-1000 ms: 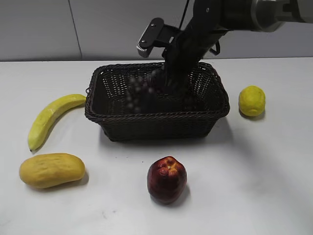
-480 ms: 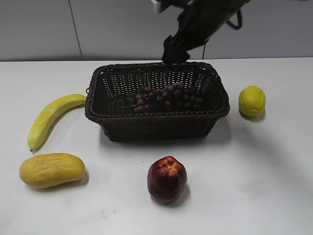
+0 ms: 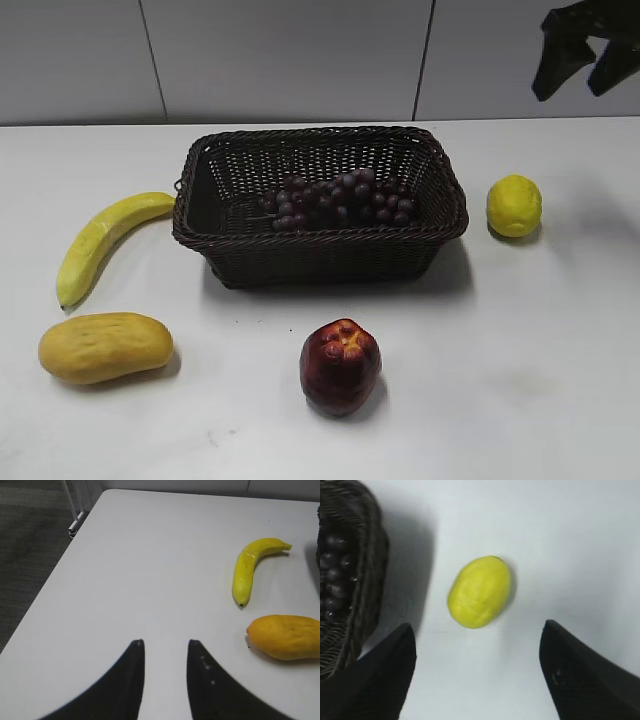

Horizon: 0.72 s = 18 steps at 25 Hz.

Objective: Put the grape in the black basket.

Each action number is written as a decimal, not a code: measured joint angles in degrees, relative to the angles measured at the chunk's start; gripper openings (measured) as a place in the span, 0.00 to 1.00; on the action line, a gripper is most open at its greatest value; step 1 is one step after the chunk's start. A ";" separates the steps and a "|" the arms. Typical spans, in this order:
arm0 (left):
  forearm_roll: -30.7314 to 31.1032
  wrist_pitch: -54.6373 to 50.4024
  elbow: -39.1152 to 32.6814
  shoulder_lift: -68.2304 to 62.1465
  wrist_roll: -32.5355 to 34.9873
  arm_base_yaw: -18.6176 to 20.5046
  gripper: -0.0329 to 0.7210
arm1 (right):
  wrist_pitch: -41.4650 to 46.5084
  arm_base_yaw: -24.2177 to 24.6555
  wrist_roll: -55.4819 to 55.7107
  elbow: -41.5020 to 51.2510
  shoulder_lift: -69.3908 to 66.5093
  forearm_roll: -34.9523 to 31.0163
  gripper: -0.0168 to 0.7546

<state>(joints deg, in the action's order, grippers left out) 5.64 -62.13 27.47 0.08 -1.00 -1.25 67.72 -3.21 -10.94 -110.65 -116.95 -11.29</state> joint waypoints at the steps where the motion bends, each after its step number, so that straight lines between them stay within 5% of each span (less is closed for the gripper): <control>1: 0.00 0.00 0.00 0.00 0.00 0.00 0.36 | 0.00 0.78 1.58 1.01 0.61 0.98 0.77; 7: 0.00 0.00 0.00 0.00 0.00 0.00 0.36 | 0.00 1.48 3.68 12.60 10.00 5.15 0.77; 18: 0.00 0.00 0.00 0.00 0.00 0.00 0.36 | -1.16 1.48 3.79 51.17 41.62 5.15 0.77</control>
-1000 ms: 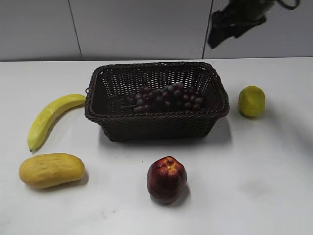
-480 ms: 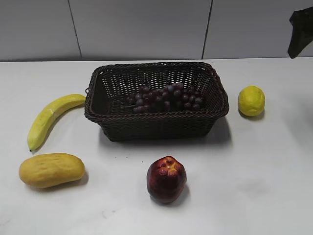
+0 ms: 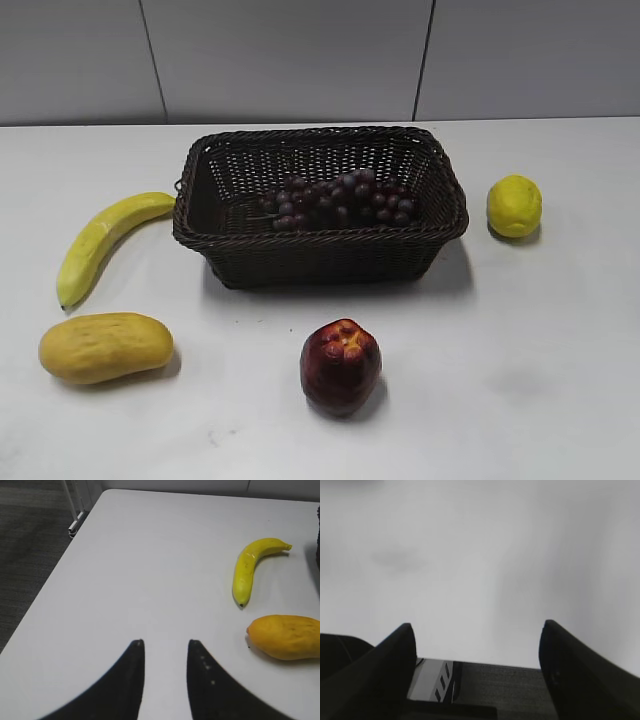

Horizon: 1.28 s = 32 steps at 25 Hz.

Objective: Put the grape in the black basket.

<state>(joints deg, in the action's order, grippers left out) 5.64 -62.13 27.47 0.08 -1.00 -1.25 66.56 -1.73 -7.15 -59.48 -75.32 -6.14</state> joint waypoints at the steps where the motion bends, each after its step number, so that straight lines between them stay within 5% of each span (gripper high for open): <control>1: 0.00 0.00 0.00 0.00 0.00 0.00 0.36 | -0.82 0.00 0.00 3.50 3.00 0.00 0.77; 13: 0.00 0.00 0.00 0.00 0.00 0.00 0.36 | -6.84 0.00 0.09 29.60 31.47 0.02 0.76; 32: 0.00 0.00 0.00 0.00 0.00 0.00 0.36 | -6.84 0.00 0.61 30.24 61.81 -0.16 0.76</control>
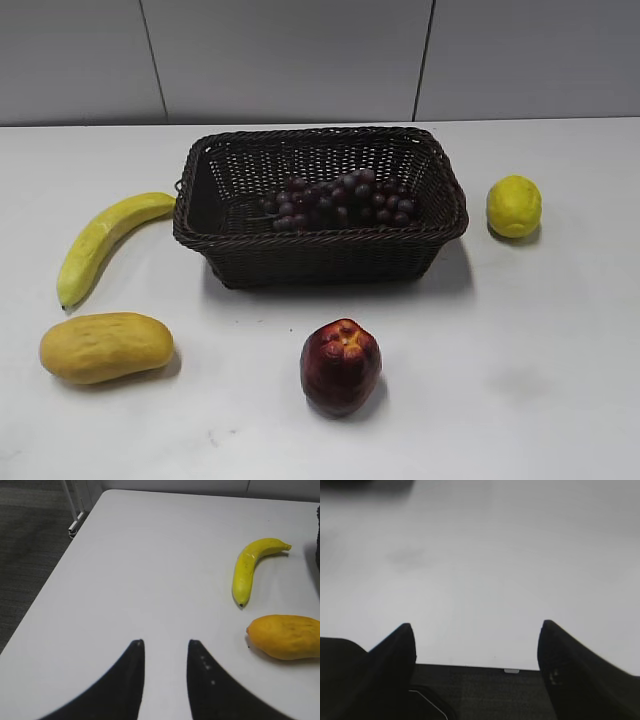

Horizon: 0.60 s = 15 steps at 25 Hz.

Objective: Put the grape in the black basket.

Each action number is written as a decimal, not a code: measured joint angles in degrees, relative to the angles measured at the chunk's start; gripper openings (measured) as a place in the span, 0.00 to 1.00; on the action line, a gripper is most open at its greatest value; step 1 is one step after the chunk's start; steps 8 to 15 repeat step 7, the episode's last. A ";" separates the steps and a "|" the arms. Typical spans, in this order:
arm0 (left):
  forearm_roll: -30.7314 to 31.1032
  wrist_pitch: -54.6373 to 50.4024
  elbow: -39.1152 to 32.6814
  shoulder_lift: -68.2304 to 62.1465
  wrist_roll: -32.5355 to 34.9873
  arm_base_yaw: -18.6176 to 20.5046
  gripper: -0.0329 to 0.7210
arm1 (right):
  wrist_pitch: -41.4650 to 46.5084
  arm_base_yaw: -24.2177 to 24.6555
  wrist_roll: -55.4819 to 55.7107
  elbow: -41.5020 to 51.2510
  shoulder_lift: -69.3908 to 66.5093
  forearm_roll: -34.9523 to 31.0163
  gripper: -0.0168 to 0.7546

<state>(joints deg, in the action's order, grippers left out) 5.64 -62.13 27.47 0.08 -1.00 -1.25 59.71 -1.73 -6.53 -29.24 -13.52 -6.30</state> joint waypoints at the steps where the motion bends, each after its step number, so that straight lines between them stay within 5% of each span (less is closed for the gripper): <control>1: 0.00 0.00 0.00 0.00 0.00 0.00 0.36 | 0.00 0.00 0.00 0.00 1.08 0.00 0.76; 15: 0.00 0.00 0.00 0.00 0.00 0.00 0.36 | -0.02 0.00 0.00 0.37 9.14 0.00 0.76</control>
